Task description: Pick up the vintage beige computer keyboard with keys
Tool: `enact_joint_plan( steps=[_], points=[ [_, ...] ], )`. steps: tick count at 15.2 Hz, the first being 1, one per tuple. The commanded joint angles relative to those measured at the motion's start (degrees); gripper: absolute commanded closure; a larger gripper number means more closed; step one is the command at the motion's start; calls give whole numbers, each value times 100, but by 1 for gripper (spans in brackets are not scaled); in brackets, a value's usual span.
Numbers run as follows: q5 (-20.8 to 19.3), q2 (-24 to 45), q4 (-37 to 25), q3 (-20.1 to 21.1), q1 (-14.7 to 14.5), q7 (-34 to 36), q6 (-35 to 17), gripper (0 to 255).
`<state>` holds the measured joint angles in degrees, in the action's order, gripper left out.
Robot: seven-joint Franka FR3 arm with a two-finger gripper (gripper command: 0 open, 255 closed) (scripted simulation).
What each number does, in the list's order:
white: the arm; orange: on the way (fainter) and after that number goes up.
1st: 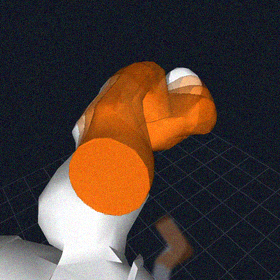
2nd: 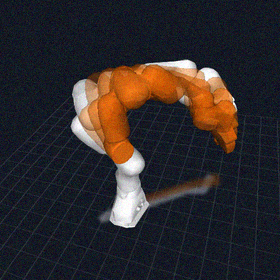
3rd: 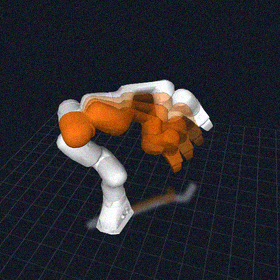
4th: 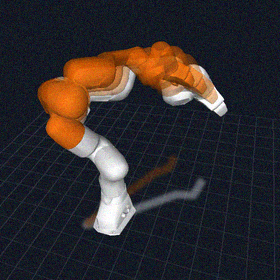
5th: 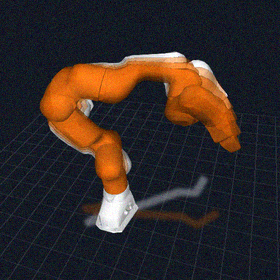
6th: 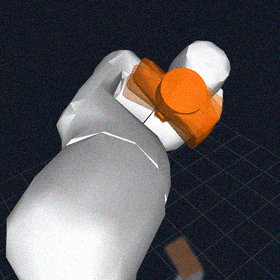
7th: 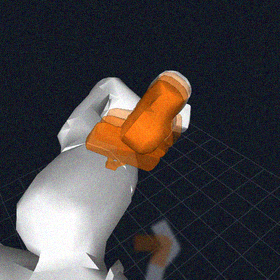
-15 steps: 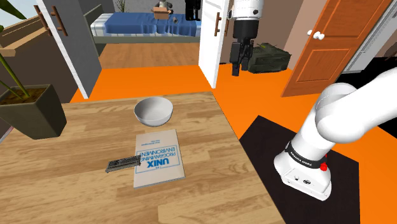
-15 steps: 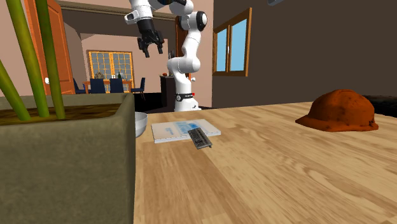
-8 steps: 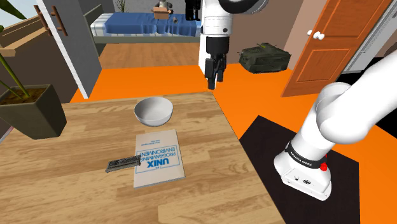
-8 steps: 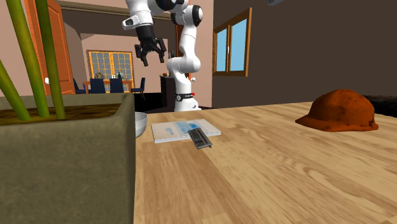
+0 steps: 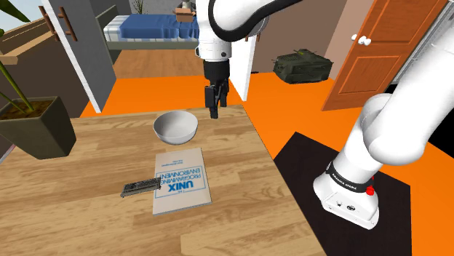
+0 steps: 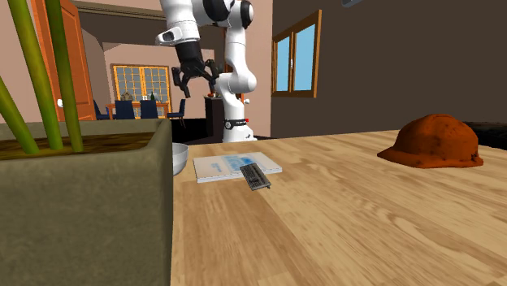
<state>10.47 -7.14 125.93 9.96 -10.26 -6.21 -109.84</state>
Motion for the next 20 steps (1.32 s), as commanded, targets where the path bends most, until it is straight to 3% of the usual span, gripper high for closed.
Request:
enact_joint_plan(
  steps=[1, 11, 20],
  points=[
    [-43, 424, -221, 126, -105, 1, -218, 0],
    [-576, 2379, -1718, 533, -653, 33, -706, 0],
    [-1203, 4177, -3553, 680, -1373, 37, -648, 0]
  ],
)
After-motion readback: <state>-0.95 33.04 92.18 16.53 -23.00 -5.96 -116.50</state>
